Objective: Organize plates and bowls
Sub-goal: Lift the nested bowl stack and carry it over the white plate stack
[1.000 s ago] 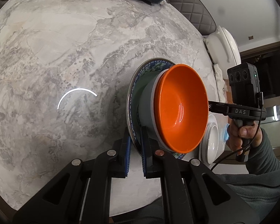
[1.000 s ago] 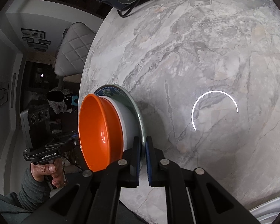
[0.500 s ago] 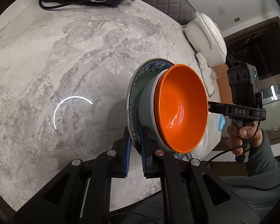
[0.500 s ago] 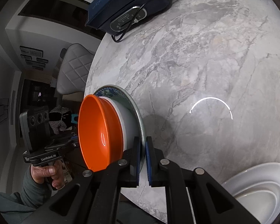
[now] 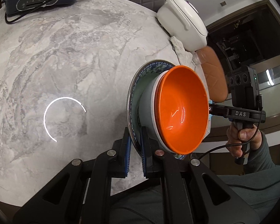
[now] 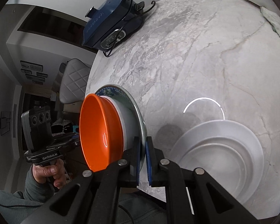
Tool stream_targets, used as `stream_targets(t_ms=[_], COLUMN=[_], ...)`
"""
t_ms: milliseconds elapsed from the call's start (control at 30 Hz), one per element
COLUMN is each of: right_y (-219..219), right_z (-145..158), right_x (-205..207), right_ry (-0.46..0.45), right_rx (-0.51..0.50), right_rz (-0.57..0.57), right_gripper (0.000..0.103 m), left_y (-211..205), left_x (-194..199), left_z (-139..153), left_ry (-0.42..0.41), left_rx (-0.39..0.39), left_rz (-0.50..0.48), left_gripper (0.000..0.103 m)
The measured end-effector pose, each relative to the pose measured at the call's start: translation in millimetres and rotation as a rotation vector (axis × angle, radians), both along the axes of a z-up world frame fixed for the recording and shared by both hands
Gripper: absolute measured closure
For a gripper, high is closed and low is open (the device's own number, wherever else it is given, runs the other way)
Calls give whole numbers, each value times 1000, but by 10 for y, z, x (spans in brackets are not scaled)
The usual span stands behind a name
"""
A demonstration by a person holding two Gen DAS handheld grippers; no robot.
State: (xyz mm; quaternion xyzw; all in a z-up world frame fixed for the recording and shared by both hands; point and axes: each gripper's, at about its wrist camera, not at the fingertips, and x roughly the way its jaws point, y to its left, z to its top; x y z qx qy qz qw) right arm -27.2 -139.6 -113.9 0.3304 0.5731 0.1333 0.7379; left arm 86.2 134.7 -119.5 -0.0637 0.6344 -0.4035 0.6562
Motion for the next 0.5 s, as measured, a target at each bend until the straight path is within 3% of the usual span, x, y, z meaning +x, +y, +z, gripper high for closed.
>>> stream_targets(t_ms=[500], right_y=[-772], right_z=[64], right_x=[-956], right_ry=[14], right_rx=[-17], right_rz=[-79], right_gripper=[93], left_y=[-991], left_x=[-864], left_z=[30], left_ry=[26], left_rx=[2], left_rz=[-84], left_gripper=[97])
